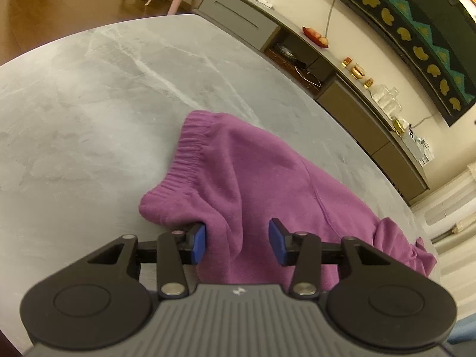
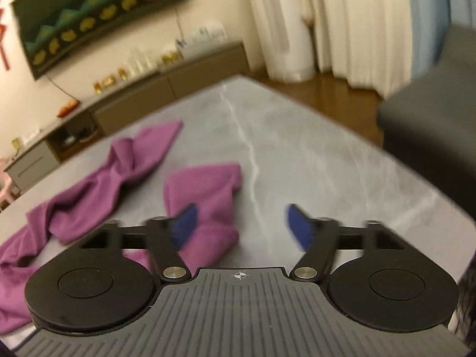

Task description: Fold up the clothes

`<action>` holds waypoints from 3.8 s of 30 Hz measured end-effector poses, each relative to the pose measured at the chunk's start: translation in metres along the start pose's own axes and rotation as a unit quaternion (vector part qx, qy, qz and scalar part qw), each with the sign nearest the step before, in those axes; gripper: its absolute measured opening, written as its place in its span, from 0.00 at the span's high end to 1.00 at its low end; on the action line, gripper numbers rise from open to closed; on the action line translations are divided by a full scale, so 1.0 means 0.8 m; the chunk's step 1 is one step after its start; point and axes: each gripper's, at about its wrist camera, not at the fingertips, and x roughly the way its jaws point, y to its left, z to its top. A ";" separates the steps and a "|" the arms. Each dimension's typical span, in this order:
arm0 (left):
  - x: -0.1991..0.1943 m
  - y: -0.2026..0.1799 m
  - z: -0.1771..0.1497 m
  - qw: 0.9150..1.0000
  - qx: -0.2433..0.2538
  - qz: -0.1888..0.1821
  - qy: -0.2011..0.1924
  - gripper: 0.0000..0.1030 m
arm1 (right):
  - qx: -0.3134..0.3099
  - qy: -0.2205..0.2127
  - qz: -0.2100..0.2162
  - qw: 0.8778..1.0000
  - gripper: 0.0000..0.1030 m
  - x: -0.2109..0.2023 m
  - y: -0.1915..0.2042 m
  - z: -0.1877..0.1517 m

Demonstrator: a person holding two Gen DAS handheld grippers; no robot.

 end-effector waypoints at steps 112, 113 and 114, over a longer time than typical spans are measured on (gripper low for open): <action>-0.019 0.050 0.067 0.994 -0.085 -0.015 -0.068 0.97 | 0.166 0.113 0.032 0.979 0.29 0.098 -0.080 0.010; -0.017 0.047 0.067 0.994 -0.081 -0.016 -0.067 0.97 | 0.157 0.108 0.031 0.981 0.29 0.103 -0.073 0.011; -0.014 0.043 0.066 0.995 -0.076 -0.017 -0.064 0.97 | 0.148 0.103 0.028 0.983 0.29 0.108 -0.065 0.012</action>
